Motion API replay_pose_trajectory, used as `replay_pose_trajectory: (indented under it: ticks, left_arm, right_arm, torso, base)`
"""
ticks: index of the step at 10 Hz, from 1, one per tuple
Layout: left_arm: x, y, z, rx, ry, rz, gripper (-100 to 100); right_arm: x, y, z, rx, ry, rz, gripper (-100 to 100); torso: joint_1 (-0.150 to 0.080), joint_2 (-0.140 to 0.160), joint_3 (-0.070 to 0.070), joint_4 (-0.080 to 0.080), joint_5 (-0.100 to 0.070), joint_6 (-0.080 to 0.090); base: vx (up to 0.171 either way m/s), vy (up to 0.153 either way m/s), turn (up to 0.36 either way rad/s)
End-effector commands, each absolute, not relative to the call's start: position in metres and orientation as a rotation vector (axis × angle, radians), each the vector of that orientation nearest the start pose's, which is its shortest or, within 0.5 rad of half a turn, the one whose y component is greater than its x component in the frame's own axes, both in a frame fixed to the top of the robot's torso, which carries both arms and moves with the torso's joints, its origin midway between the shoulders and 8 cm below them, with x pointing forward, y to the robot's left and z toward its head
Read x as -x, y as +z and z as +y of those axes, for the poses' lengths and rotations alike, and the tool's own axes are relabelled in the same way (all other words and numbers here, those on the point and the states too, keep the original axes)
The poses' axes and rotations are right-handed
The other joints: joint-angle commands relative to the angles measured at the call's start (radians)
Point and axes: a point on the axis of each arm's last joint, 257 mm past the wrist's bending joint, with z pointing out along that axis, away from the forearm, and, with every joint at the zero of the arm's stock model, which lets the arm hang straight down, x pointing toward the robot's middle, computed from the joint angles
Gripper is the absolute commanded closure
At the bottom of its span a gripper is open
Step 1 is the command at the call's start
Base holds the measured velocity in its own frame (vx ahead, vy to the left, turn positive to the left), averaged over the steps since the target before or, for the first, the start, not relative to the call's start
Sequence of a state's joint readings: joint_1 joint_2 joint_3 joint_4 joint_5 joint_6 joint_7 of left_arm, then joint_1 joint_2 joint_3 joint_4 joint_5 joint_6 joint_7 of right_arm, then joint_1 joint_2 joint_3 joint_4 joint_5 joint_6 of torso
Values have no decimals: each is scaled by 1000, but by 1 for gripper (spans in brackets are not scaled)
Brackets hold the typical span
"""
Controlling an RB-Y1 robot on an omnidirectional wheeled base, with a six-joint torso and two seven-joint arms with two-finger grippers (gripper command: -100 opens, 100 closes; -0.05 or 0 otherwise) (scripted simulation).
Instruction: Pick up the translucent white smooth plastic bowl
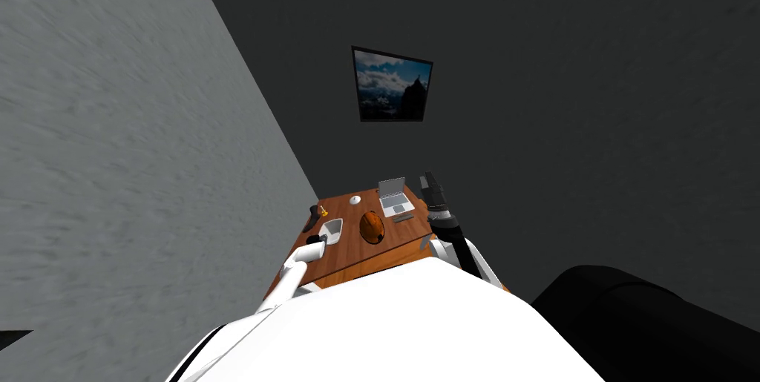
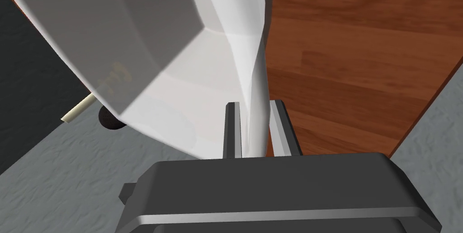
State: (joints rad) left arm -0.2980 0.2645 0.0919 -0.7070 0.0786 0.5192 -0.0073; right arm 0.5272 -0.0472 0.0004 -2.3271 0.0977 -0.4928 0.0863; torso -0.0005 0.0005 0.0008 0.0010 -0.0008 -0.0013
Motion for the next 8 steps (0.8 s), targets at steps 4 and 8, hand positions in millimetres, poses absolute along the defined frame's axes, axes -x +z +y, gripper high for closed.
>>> replay_pose_trajectory:
  ticks: [4, 8]
  left_arm:
    - [-437, -533, 393, 1905, -291, 1818, 100]
    - [-442, -525, 393, 1900, -292, 1828, 0]
  right_arm:
    - [-336, 34, -263, -514, 1156, 714, 0]
    - [-337, 34, -263, -514, 1157, 714, 0]
  torso:
    - [-1, 2, 1, 1, -1, 0]
    - [-4, 5, 4, 3, -2, 1]
  base:
    - [-15, -14, 31]
    - [-36, -34, 38]
